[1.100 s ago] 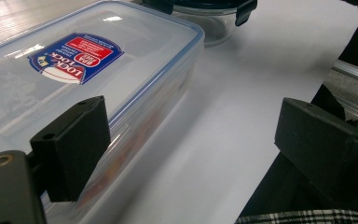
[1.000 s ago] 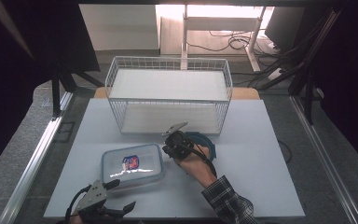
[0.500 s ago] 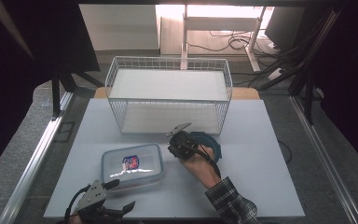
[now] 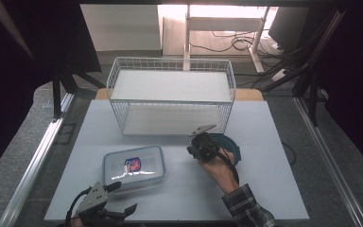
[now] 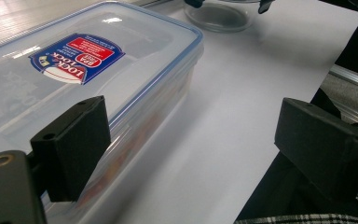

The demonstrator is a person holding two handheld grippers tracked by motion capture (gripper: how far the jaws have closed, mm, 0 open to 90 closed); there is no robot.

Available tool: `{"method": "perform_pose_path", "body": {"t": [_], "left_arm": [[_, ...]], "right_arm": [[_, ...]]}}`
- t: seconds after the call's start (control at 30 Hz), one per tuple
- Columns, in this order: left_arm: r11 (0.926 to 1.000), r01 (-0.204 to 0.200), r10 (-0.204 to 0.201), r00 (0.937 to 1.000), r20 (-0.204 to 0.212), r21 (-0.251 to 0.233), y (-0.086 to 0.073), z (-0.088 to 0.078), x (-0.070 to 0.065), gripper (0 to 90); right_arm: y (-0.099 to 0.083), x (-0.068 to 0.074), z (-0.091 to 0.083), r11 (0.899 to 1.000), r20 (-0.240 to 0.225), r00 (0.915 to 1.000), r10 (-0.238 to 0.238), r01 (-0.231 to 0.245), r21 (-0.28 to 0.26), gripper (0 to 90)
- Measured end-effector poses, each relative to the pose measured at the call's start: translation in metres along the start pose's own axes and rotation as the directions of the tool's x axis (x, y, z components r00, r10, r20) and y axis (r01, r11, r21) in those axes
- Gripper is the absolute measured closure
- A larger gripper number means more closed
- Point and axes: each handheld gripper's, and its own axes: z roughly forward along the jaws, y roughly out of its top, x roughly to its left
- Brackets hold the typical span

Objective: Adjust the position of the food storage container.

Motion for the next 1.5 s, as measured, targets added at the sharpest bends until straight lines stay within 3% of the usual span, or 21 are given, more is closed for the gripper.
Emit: {"method": "perform_pose_path", "body": {"t": [0.43,0.73,1.0,1.07,1.1,1.2,1.33,1.37,1.4,1.5], "left_arm": [[1.0000,0.004,-0.004,1.0000,-0.003,0.000,0.000,0.000,0.001,10.1],[0.9999,0.016,-0.016,0.9999,-0.006,-0.004,0.000,0.000,0.004,10.1],[0.9993,0.034,-0.034,0.9994,-0.006,-0.013,0.000,-0.001,0.005,10.0],[0.9993,0.036,-0.036,0.9993,-0.012,-0.011,0.000,-0.002,0.006,9.1],[0.9992,0.040,-0.040,0.9983,-0.043,-0.004,0.001,-0.003,0.007,8.2],[0.9991,0.043,-0.043,0.9946,-0.094,-0.008,0.004,-0.008,0.010,5.4],[0.9987,0.047,-0.049,0.9885,-0.143,-0.018,0.008,-0.015,0.016,8.8],[0.9994,0.029,-0.032,0.9802,-0.196,-0.019,0.009,-0.023,0.020,13.3],[0.9994,0.028,-0.032,0.9744,-0.222,-0.023,0.009,-0.027,0.023,18.8],[0.9965,0.077,-0.083,0.9535,-0.290,-0.033,0.006,-0.039,0.041,38.2]], "right_arm": [[-0.025,-0.030,-0.022,0.997,0.057,0.9956,0.074,-0.074,-0.011,89.9],[-0.055,-0.065,-0.049,0.987,0.117,0.9804,0.159,-0.156,-0.034,89.9],[-0.079,-0.092,-0.070,0.972,0.166,0.9580,0.234,-0.227,-0.057,89.9],[-0.081,-0.094,-0.072,0.970,0.171,0.9555,0.241,-0.234,-0.059,89.9],[-0.087,-0.098,-0.074,0.968,0.188,0.9493,0.252,-0.243,-0.069,89.8],[-0.090,-0.098,-0.074,0.969,0.186,0.9515,0.245,-0.234,-0.080,89.7],[-0.091,-0.096,-0.074,0.971,0.195,0.9519,0.236,-0.222,-0.091,89.7],[-0.094,-0.095,-0.077,0.969,0.189,0.9522,0.240,-0.223,-0.108,89.6],[-0.095,-0.094,-0.078,0.970,0.194,0.9523,0.235,-0.216,-0.115,89.6],[-0.097,-0.089,-0.084,0.971,0.195,0.9564,0.217,-0.192,-0.142,89.6]]}}
